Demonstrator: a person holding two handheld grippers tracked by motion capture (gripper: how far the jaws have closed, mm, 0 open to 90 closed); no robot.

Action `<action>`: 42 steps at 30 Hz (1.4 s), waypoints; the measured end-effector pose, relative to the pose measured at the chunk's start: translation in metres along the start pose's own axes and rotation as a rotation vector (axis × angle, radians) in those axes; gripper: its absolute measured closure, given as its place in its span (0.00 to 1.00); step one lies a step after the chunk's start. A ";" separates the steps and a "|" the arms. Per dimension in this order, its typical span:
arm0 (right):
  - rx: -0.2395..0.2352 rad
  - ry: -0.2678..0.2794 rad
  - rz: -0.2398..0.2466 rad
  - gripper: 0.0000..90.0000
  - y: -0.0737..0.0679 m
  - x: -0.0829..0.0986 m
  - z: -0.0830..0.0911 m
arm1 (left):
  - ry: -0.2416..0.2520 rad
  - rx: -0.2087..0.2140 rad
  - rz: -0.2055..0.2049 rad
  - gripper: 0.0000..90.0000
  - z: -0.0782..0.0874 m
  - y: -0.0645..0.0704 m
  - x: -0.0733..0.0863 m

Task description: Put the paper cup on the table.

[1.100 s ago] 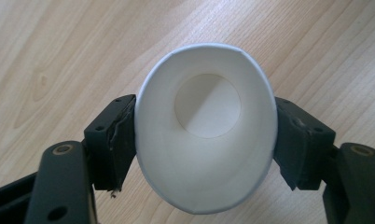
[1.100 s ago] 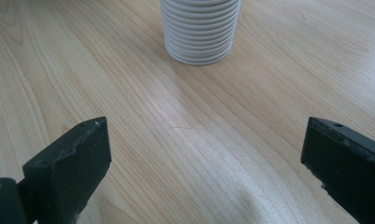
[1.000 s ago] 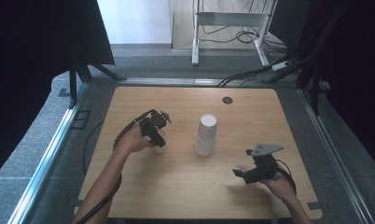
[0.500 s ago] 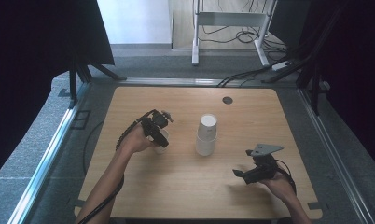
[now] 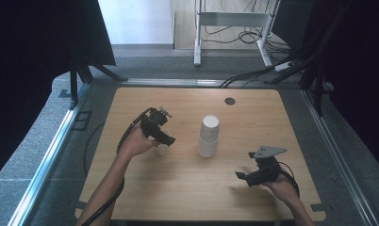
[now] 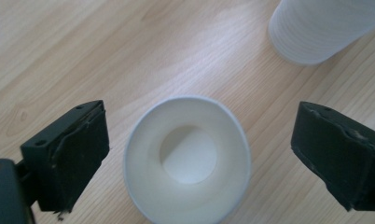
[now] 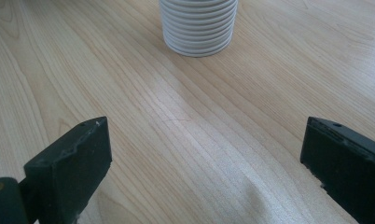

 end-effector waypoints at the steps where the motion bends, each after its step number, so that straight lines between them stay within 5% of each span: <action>1: 0.001 -0.001 0.000 0.02 0.000 0.000 0.000 | 0.014 0.004 0.001 0.04 0.001 0.001 -0.001; 21: 0.032 -0.005 0.010 0.00 0.000 0.002 0.002 | 0.230 -0.020 -0.015 0.00 0.035 0.017 -0.006; 42: 0.044 -0.023 0.021 0.00 -0.002 0.005 0.001 | 0.334 -0.090 -0.029 0.00 0.060 0.035 0.015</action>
Point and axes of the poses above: each handheld gripper's, and its own axes: z roughly backward along the jaws, x roughly out of its underside, y roughly to its right, the point moved 7 cm from there along -z, roughly forward along the jaws, and after that the axes turned 12 degrees about -z, right-handed, at the moved point
